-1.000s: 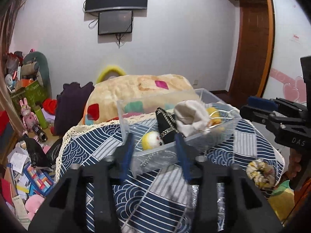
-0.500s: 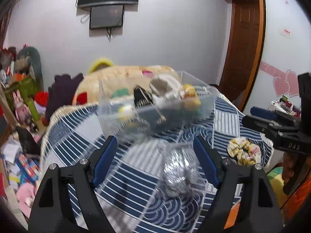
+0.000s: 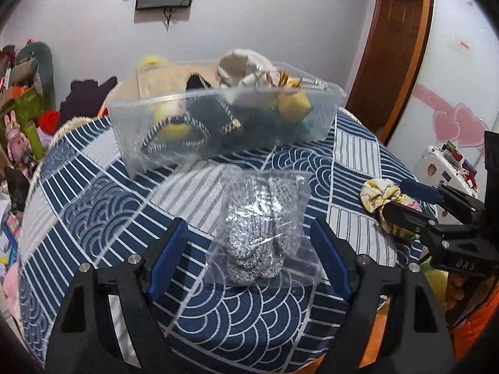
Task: Organize soft objects
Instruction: 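Grasp the silver foil bag with the left tool while the right tool grasps the floral scrunchie, then carry the foil bag and scrunchie into the clear box while both tools open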
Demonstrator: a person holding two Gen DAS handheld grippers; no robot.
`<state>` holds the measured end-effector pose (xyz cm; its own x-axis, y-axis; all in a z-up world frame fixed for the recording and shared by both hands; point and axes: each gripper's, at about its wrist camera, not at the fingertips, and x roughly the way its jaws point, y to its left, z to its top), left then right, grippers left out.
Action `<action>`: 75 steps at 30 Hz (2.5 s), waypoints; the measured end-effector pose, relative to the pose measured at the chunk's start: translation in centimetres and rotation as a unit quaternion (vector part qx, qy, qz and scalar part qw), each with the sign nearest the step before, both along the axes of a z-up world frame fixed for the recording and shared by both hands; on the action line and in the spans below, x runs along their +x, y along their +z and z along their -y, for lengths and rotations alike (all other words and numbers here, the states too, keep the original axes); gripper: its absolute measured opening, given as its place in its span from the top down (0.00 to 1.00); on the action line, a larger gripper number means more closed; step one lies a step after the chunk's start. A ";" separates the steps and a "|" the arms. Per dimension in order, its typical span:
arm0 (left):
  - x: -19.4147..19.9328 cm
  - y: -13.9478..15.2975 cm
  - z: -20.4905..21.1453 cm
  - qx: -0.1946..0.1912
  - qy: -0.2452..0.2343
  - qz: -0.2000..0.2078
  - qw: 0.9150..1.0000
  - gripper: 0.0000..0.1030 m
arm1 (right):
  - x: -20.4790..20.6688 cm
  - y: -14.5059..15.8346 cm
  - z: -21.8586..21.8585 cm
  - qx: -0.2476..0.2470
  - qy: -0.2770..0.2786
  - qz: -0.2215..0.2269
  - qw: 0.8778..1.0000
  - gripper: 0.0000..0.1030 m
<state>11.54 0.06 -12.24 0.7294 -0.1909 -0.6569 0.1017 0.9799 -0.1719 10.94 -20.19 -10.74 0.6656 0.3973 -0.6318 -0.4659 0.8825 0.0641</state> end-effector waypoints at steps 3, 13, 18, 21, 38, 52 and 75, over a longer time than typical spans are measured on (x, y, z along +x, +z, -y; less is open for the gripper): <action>0.1 -0.8 0.0 -0.015 0.000 -0.011 1.000 0.22 | -0.2 -0.6 0.3 -0.009 -0.001 0.001 1.000 0.35; -0.5 -0.8 0.8 -0.008 -0.003 0.010 1.000 0.61 | -0.2 -1.1 1.1 -0.015 -0.017 0.000 1.000 0.62; -1.3 -0.5 0.9 -0.001 0.000 0.028 1.000 0.70 | 0.0 -0.8 1.9 -0.002 -0.031 0.000 1.000 0.79; -1.7 -0.2 0.8 0.003 0.004 0.036 0.999 0.72 | -0.2 -0.5 1.7 -0.002 -0.028 0.004 1.000 0.81; -1.7 5.8 -1.7 0.012 0.042 0.111 0.993 0.74 | 1.1 6.1 -0.5 0.005 -0.007 0.090 0.996 0.81; 2.1 9.6 -4.4 0.028 0.076 0.152 0.985 0.74 | 5.0 9.8 -3.7 0.021 0.005 0.139 0.990 0.81; 10.3 4.9 -5.3 -0.001 0.068 0.052 0.996 0.74 | 11.6 6.2 -9.8 -0.015 0.032 0.066 0.997 0.81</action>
<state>21.82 5.39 -7.34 0.8124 -0.0862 -0.5767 -0.0157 0.9854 -0.1694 22.57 -10.40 -4.49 0.7175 0.4230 -0.5534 -0.5233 0.8517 -0.0274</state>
